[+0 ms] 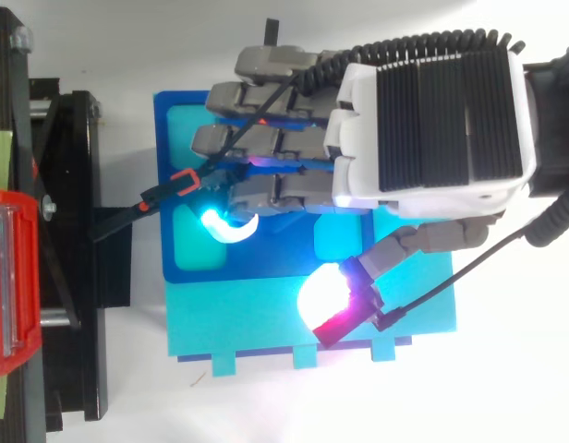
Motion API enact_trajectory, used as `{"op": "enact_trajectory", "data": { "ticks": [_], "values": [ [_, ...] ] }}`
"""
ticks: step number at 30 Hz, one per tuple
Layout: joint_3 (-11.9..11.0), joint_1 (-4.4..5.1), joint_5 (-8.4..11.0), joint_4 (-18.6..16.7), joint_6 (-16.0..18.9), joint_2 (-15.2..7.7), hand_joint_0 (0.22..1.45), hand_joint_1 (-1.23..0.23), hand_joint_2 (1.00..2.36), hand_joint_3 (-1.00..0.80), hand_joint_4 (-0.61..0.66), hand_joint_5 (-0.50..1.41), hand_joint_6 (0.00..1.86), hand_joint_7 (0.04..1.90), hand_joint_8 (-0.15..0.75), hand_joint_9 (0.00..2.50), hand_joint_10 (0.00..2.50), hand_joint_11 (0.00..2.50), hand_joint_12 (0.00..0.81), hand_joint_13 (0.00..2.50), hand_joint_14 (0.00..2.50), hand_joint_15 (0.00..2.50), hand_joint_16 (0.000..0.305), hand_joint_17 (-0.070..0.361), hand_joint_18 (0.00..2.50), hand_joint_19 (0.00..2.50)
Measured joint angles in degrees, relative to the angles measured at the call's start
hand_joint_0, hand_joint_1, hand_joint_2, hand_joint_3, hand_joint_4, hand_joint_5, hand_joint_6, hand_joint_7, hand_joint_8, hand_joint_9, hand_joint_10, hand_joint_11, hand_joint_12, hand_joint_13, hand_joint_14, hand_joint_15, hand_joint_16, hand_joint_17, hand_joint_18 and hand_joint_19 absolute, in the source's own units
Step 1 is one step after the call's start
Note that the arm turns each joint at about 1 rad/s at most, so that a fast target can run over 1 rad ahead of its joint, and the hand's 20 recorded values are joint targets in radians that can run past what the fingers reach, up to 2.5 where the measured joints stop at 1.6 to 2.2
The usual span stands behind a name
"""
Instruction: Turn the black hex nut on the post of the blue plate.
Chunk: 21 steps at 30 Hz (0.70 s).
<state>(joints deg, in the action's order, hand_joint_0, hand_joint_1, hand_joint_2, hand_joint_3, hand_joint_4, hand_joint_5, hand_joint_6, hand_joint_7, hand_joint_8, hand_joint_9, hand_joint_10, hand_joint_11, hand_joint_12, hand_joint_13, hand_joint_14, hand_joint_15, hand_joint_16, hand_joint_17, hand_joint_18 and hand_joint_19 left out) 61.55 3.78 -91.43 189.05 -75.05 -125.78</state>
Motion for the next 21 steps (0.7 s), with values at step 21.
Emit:
{"op": "enact_trajectory", "data": {
  "ticks": [21],
  "values": [
    [0.0,-3.50,-2.18,-0.4,-0.8,0.0,0.48,-0.37,1.00,-0.50,0.14,-0.22,0.50,0.69,0.194,0.16,0.00,0.00,0.337,0.20,0.00,0.00,0.059,0.133,0.00,0.09]
  ]
}}
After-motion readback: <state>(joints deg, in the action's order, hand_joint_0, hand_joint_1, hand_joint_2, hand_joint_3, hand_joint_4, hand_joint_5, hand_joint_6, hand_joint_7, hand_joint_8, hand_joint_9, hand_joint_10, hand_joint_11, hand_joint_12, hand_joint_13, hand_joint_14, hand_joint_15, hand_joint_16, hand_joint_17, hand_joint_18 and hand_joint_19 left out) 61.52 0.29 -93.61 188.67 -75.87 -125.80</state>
